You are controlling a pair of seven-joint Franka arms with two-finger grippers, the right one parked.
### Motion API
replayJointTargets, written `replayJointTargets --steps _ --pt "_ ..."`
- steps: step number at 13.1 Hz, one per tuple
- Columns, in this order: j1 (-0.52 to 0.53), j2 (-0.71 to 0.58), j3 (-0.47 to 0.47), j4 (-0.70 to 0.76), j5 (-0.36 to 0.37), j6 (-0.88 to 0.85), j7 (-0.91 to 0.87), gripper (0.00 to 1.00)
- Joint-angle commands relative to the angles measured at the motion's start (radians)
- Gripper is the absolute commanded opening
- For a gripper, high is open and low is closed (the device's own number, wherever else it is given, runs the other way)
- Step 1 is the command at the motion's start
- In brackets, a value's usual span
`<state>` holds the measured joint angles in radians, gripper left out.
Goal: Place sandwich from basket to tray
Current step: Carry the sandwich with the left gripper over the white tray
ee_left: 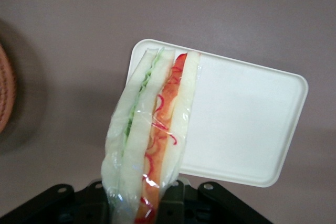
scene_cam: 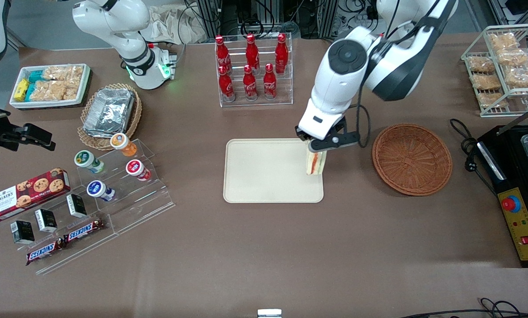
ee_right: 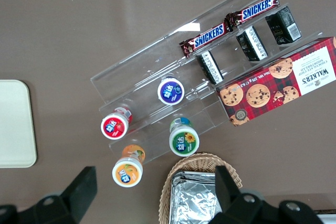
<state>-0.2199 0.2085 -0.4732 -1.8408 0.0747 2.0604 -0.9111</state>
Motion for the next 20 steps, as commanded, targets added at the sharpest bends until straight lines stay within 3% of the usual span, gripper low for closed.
replayJointTargets --steps 1,7,11,14,15,16,17,20 --pt "-0.022 0.05 0.001 -0.078 0.057 0.124 -0.02 0.0" --pt "-0.033 0.222 0.005 -0.087 0.198 0.217 -0.038 0.0" --pt "-0.033 0.324 0.005 -0.086 0.356 0.276 -0.141 0.0" --pt "-0.044 0.373 0.007 -0.074 0.427 0.291 -0.195 0.0" --pt "-0.044 0.382 0.007 -0.074 0.444 0.291 -0.198 0.2" --pt "-0.044 0.384 0.007 -0.071 0.448 0.29 -0.195 0.96" --pt "-0.042 0.384 0.007 -0.071 0.447 0.29 -0.195 1.0" --pt "-0.041 0.381 0.007 -0.066 0.445 0.288 -0.195 1.0"
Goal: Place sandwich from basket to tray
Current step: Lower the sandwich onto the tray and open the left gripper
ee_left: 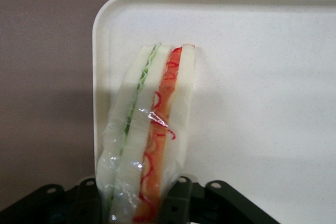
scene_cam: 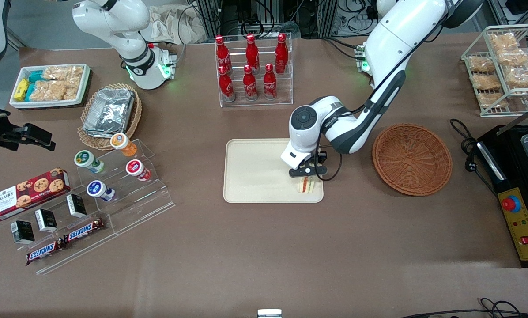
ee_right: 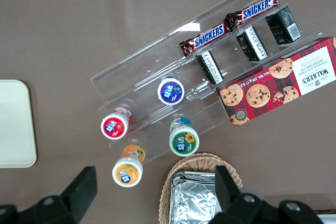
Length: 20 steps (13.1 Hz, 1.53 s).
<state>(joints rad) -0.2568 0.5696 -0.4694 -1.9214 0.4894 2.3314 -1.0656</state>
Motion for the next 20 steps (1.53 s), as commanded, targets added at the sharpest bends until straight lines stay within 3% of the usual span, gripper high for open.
replayJointTargets --steps 1,10,14,20 --pt "-0.004 0.019 0.003 0.015 0.031 0.017 -0.04 1.0" --pt "-0.001 -0.023 -0.003 0.062 0.009 -0.071 -0.036 1.0" --pt "-0.002 -0.088 -0.015 0.166 -0.113 -0.234 0.004 1.0" --pt "0.043 -0.232 -0.014 0.464 -0.242 -0.593 0.012 1.0"
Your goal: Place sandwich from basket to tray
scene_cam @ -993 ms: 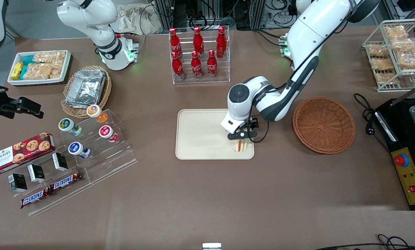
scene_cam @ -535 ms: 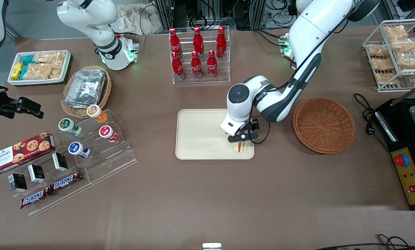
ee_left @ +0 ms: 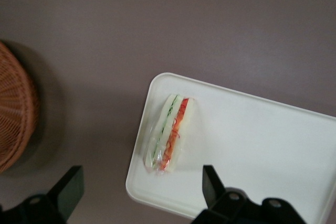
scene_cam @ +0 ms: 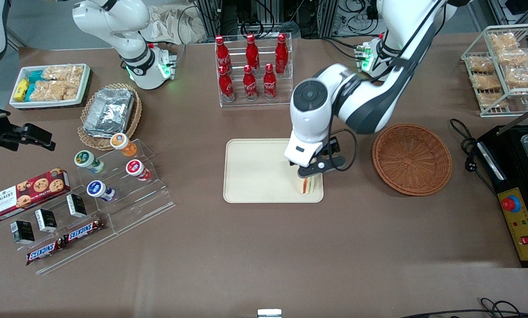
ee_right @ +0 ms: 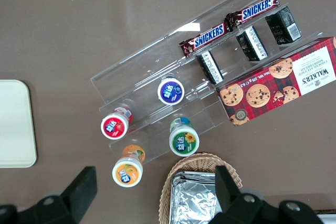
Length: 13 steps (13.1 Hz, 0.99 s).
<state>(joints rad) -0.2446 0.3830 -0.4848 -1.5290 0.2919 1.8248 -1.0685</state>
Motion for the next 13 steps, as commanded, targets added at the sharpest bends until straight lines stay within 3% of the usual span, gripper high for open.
replayJointTargets --steps 1,4,6,10,13 --pt "0.059 -0.077 0.0 0.09 -0.054 -0.12 0.015 1.0" --pt "0.125 -0.185 0.02 0.101 -0.12 -0.15 0.025 1.0" --pt "0.105 -0.245 0.139 0.099 -0.17 -0.179 0.118 1.0" --pt "0.073 -0.369 0.366 0.076 -0.264 -0.329 0.494 1.0" --pt "0.057 -0.467 0.514 -0.049 -0.312 -0.312 0.733 1.0"
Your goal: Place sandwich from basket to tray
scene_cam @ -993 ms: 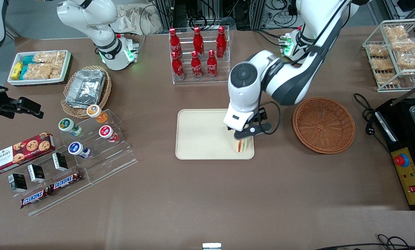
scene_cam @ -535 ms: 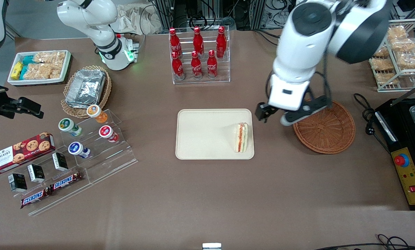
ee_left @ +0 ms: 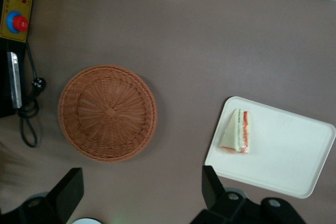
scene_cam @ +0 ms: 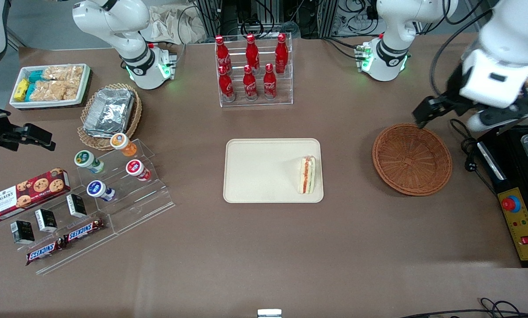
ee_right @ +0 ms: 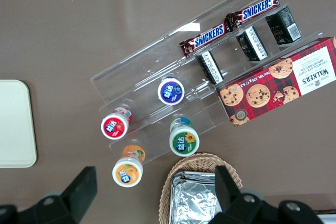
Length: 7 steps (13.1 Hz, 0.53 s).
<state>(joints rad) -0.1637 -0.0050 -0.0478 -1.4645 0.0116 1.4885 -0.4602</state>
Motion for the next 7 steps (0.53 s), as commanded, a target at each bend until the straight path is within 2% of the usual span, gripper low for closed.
replayJointTargets --steps 1,5,7 --pt "-0.023 -0.104 0.101 -0.146 -0.032 0.033 0.182 1.0" --pt "-0.02 -0.135 0.19 -0.171 -0.03 -0.014 0.432 1.0" --pt "-0.019 -0.121 0.186 -0.162 -0.027 -0.019 0.431 1.0"
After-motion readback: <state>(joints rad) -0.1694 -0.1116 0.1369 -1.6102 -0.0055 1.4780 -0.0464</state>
